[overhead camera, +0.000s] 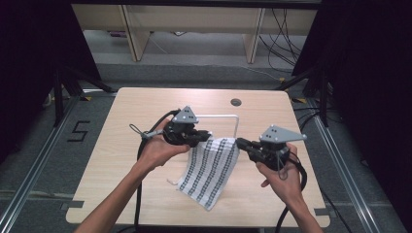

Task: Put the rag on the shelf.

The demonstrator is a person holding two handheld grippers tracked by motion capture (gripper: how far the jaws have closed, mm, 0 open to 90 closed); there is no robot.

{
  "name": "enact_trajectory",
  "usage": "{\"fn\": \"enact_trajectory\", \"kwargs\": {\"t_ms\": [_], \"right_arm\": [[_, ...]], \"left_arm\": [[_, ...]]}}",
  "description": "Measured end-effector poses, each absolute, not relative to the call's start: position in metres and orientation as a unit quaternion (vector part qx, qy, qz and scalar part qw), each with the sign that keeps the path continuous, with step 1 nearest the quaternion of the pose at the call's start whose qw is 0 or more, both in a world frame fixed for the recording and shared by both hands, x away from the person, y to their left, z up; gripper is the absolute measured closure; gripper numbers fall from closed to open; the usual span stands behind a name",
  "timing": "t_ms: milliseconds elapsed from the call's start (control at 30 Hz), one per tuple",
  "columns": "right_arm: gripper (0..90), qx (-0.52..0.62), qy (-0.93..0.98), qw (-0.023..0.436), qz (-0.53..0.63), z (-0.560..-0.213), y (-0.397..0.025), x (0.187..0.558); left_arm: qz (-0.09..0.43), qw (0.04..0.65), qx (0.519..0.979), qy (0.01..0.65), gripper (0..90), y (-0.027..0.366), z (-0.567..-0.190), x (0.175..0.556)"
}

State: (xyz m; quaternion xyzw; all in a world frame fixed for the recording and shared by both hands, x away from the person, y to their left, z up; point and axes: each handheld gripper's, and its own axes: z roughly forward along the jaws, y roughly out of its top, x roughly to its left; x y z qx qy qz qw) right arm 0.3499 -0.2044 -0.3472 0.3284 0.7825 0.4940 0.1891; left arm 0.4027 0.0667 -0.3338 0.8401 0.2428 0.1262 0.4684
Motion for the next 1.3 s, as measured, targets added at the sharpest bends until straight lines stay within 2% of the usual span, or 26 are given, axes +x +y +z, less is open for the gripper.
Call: {"fn": "enact_trajectory", "kwargs": {"t_ms": [167,267,367,600,1300], "right_arm": [[88.0,0.314,0.78,0.218,0.495,-0.321,-0.201,0.365],[88.0,0.322,0.778,0.214,0.496,-0.314,-0.199,0.37],[88.1,0.315,0.776,0.231,0.495,-0.305,-0.198,0.383],[88.1,0.32,0.77,0.235,0.499,-0.289,-0.193,0.4],[88.1,0.345,0.754,0.258,0.497,-0.251,-0.183,0.459]], "left_arm": [[0.13,0.494,0.819,0.259,85.5,0.073,-0.314,0.405],[0.134,0.496,0.815,0.267,85.4,0.075,-0.308,0.406],[0.14,0.503,0.807,0.276,85.3,0.075,-0.301,0.41],[0.16,0.51,0.79,0.3,85.3,0.077,-0.285,0.427],[0.174,0.543,0.74,0.357,85.3,0.076,-0.264,0.477]]}}
